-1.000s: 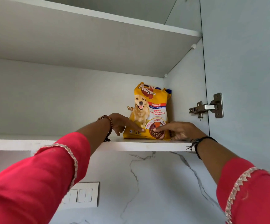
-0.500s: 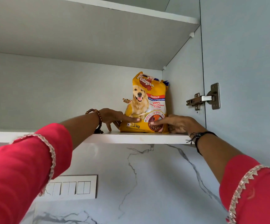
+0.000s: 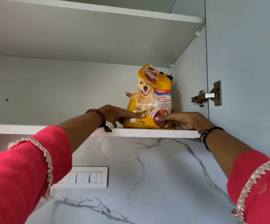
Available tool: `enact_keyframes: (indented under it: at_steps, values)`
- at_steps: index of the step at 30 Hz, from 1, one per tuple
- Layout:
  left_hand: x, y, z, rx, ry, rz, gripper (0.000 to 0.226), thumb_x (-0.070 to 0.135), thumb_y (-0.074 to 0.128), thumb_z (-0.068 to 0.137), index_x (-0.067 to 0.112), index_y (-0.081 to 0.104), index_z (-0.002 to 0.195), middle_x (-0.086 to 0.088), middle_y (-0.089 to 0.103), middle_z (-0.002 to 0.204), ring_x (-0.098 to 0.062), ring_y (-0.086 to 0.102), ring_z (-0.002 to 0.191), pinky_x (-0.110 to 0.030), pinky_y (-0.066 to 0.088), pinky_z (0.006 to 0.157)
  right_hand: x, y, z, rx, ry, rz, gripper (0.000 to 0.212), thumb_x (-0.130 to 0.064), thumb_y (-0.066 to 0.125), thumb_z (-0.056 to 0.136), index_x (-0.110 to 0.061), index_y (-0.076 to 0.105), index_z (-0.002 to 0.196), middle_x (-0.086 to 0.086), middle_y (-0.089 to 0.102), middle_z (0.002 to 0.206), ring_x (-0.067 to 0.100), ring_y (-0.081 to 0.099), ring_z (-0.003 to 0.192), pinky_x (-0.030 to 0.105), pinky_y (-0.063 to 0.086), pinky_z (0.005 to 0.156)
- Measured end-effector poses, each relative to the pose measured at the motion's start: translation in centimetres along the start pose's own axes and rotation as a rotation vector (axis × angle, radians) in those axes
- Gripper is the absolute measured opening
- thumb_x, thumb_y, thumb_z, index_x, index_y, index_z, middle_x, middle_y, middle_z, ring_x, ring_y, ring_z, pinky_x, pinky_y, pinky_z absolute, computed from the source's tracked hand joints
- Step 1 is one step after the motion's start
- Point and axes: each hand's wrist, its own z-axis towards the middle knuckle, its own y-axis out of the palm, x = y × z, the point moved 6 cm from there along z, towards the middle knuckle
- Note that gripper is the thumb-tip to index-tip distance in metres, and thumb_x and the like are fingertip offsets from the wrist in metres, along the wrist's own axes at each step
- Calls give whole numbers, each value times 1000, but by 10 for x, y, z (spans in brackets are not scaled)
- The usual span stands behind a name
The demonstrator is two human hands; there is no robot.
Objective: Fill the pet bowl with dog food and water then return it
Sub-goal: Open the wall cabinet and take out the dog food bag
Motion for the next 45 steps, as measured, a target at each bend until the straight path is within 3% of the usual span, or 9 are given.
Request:
enact_keyframes:
  at_steps: [8, 12, 16, 20, 26, 31, 37, 40, 45]
  values:
    - [3, -6, -54, 77, 23, 34, 161, 82, 64, -5, 24, 29, 142, -6, 44, 142, -26, 44, 127, -44, 38, 102, -22, 22, -48, -2, -6, -57, 57, -30, 74, 74, -12, 49, 123, 6, 60, 109, 20, 55, 100, 28, 47, 74]
    - [4, -10, -84, 120, 38, 50, 160, 85, 59, -7, 24, 33, 139, -5, 49, 136, -24, 50, 113, -40, 42, 96, -37, 38, -75, -27, -35, -94, 77, -45, 83, 50, -20, 53, 116, 8, 59, 122, 26, 52, 115, 40, 42, 102]
    - [3, -12, -107, 140, 108, -29, 143, 85, 62, -1, 27, 43, 129, 2, 58, 125, -20, 57, 108, -33, 46, 87, -50, 51, -92, -18, -79, -80, 19, -26, 67, 81, -25, 52, 92, -1, 61, 95, 17, 56, 94, 29, 46, 82]
    - [1, -18, -132, 173, 131, -128, 141, 79, 71, 5, 27, 44, 133, 1, 59, 128, -20, 58, 113, -32, 47, 89, -66, 62, -114, -5, -85, -52, 28, -24, 70, 79, -20, 54, 101, 2, 60, 105, 21, 53, 110, 39, 43, 100]
    - [-7, -26, -173, 233, 110, -135, 84, 60, 67, 69, 22, 37, 138, -5, 51, 136, -27, 50, 122, -52, 39, 104, -86, 78, -151, 23, -127, -128, 38, -27, 68, 82, -18, 46, 112, -2, 58, 92, 12, 57, 82, 45, 46, 95]
    - [-18, -29, -202, 277, 160, -160, 54, 52, 64, 78, 24, 46, 120, -1, 59, 117, -23, 57, 107, -43, 49, 90, -92, 99, -178, 25, -184, -125, 41, -29, 71, 79, -21, 47, 112, -6, 59, 92, 10, 57, 84, 31, 49, 74]
    - [-43, -9, -239, 346, 201, -260, 60, 45, 70, 76, 22, 48, 127, 0, 61, 109, -20, 59, 95, -29, 49, 65, -82, 128, -209, -7, -201, -154, 58, -29, 73, 76, -22, 48, 127, 2, 59, 118, 23, 53, 115, 49, 44, 99]
    - [-60, 5, -253, 369, 213, -291, 69, 51, 74, 68, 23, 49, 126, 1, 63, 108, -19, 61, 93, -27, 50, 64, -73, 146, -227, -17, -200, -165, 48, -24, 72, 78, -24, 49, 120, 0, 59, 112, 19, 54, 106, 36, 48, 85]
    - [-92, 30, -276, 411, 176, -256, 110, 77, 70, 35, 24, 48, 128, 0, 64, 118, -20, 65, 99, -39, 56, 84, -50, 170, -255, -13, -265, -155, 51, -16, 72, 79, -24, 48, 123, -12, 59, 96, 1, 56, 84, 8, 47, 57]
